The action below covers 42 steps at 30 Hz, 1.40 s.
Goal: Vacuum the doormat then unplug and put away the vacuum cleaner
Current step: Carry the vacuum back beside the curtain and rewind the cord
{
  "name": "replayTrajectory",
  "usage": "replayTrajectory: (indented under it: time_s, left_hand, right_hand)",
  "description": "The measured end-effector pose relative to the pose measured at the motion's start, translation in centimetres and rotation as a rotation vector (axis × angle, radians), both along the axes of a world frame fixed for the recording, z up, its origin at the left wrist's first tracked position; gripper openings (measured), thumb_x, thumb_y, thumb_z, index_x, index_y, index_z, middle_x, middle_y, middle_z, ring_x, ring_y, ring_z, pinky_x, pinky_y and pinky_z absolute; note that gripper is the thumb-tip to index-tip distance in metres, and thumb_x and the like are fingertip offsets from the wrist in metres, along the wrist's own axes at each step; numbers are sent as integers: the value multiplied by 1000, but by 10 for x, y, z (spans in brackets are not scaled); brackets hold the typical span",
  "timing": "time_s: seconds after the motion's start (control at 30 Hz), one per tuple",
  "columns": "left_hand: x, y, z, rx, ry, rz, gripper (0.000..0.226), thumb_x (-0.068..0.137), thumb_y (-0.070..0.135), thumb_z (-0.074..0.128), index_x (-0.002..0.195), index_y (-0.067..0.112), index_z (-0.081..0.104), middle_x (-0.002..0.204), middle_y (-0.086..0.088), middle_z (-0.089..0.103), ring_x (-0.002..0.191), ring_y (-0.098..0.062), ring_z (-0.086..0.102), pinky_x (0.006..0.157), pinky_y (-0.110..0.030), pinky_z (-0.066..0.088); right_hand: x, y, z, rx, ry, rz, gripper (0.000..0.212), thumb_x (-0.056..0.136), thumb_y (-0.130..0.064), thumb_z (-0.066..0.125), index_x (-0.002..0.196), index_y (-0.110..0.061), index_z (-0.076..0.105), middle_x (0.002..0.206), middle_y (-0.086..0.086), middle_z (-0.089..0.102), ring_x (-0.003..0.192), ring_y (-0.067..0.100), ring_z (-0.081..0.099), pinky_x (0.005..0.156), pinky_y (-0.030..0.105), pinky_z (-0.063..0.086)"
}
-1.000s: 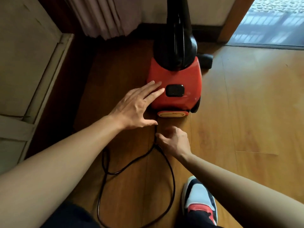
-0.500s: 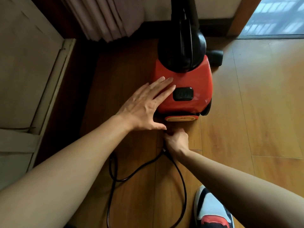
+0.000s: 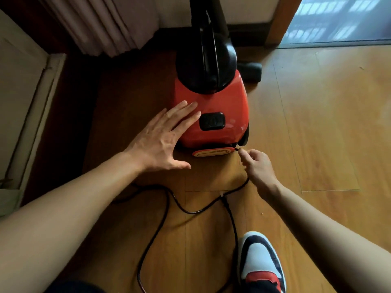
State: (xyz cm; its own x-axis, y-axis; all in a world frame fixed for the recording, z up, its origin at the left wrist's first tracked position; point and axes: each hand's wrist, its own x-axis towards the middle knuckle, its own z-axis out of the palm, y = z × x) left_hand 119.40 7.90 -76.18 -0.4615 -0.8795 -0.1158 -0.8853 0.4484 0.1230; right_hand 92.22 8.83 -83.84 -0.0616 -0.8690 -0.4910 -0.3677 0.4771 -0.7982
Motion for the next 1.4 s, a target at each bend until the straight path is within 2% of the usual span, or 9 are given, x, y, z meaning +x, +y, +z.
replayTrajectory:
  time_s: [0.1, 0.2, 0.33, 0.57, 0.7, 0.8, 1.03, 1.2, 1.4]
  left_hand:
    - [-1, 0, 6, 6, -42, -3, 126, 66, 77, 66, 159, 26, -1, 167, 6, -10, 153, -14, -13, 124, -45, 5]
    - [0, -2, 19, -3, -121, -18, 118, 69, 78, 63, 159, 28, 4, 167, 3, -4, 154, -17, -5, 122, -42, -1]
    - [-2, -8, 33, -25, -149, -42, 104, 76, 76, 58, 158, 34, 8, 167, -1, -3, 154, -18, 0, 123, -37, -1]
    - [-8, -17, 36, 26, -118, -44, 94, 79, 79, 41, 157, 40, 8, 167, 3, -11, 154, -16, -3, 124, -44, 17]
    - [-6, -18, 43, 90, -180, -37, 100, 81, 69, 59, 156, 43, -2, 164, 8, -22, 153, -13, -9, 122, -40, 16]
    - [-5, -19, 43, 102, -178, -54, 104, 79, 59, 65, 156, 42, -4, 163, 10, -24, 153, -13, -10, 119, -42, 24]
    - [-3, -21, 41, 82, -151, -47, 107, 78, 53, 66, 159, 31, -1, 165, 9, -20, 153, -11, -6, 114, -40, 32]
    - [-1, -17, 34, 83, -113, -32, 113, 78, 58, 65, 159, 24, -6, 164, 9, -23, 152, -10, -11, 120, -38, 25]
    - [3, -18, 21, 86, -92, -41, 125, 74, 70, 64, 157, 20, -14, 163, 10, -25, 151, -9, -18, 126, -43, 5]
  right_hand:
    - [1, 6, 20, 123, -495, -151, 28, 106, -29, 51, 88, -9, 55, 63, 0, 44, 55, 15, 48, 60, 32, 53]
    - [1, 17, 31, 115, -585, -152, 22, 106, -26, 51, 87, -14, 55, 62, -1, 31, 51, 12, 32, 51, 28, 41]
    - [4, 27, 41, -38, -535, -92, 23, 104, -23, 52, 85, -12, 58, 55, 1, 40, 48, 14, 38, 53, 31, 44]
    - [21, 36, 51, -279, -488, 170, 28, 102, -27, 52, 109, -1, 59, 63, 5, 53, 53, 21, 49, 51, 31, 49]
    - [41, 33, 51, -392, -291, 314, 34, 97, -44, 54, 98, -10, 56, 72, -3, 52, 63, 17, 48, 56, 38, 41]
    - [65, 39, 46, -459, -233, 415, 30, 105, -35, 44, 95, -10, 57, 74, 2, 54, 63, 17, 49, 58, 38, 40]
    - [115, 47, 16, -251, -117, 331, 32, 107, -34, 48, 84, -15, 61, 68, -8, 57, 58, 4, 49, 55, 23, 36]
    - [130, 36, -15, 23, -177, 117, 43, 103, -39, 55, 62, -27, 60, 54, -12, 53, 49, 6, 46, 51, 26, 35]
    - [89, 21, -26, 164, -268, -32, 29, 102, -32, 59, 94, -6, 68, 63, 1, 62, 39, 12, 50, 41, 25, 40]
